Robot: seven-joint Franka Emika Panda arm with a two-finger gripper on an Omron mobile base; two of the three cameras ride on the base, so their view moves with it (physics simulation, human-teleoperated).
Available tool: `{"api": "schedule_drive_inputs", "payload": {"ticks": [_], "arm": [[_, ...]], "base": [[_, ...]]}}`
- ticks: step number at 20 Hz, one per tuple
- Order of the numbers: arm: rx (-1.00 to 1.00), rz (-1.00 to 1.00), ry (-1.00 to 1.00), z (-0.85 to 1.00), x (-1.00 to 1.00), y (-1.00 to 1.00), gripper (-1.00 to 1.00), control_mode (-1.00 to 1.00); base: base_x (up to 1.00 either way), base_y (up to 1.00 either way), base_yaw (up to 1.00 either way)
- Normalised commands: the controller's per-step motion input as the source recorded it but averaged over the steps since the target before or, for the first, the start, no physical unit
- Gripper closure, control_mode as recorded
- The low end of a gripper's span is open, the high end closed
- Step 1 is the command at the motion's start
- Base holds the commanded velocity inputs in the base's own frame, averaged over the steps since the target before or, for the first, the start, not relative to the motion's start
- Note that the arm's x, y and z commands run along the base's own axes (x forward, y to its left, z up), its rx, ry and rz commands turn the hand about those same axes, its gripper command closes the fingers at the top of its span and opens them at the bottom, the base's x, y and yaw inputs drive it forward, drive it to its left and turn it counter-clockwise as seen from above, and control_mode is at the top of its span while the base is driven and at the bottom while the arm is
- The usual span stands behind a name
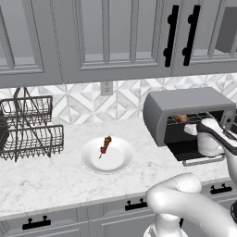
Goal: Pick up the kebab skewer and baguette bread, and place them inside the toaster oven. Close the toaster oven door and start by setting the timer.
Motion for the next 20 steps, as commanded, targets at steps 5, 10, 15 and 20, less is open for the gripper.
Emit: {"api": "schedule_drive_inputs", "payload": {"ticks": [5, 10, 15, 20], "arm": [[0.02, -0.13, 0.34, 0.87, -0.66, 0.0, -1.0, -1.0], [0.02, -0.08, 0.37, 0.66, -0.78, 0.0, -1.0, -1.0], [0.02, -0.06, 0.4, 0.43, -0.8, 0.0, -1.0, -1.0], [0.02, -0.01, 0.32, 0.34, -0.4, 0.4, -1.0, -1.0]], "base": [[0.0, 0.0, 0.0], [0.0, 0.0, 0.0], [0.0, 0.0, 0.0], [0.0, 0.0, 0.0]]}}
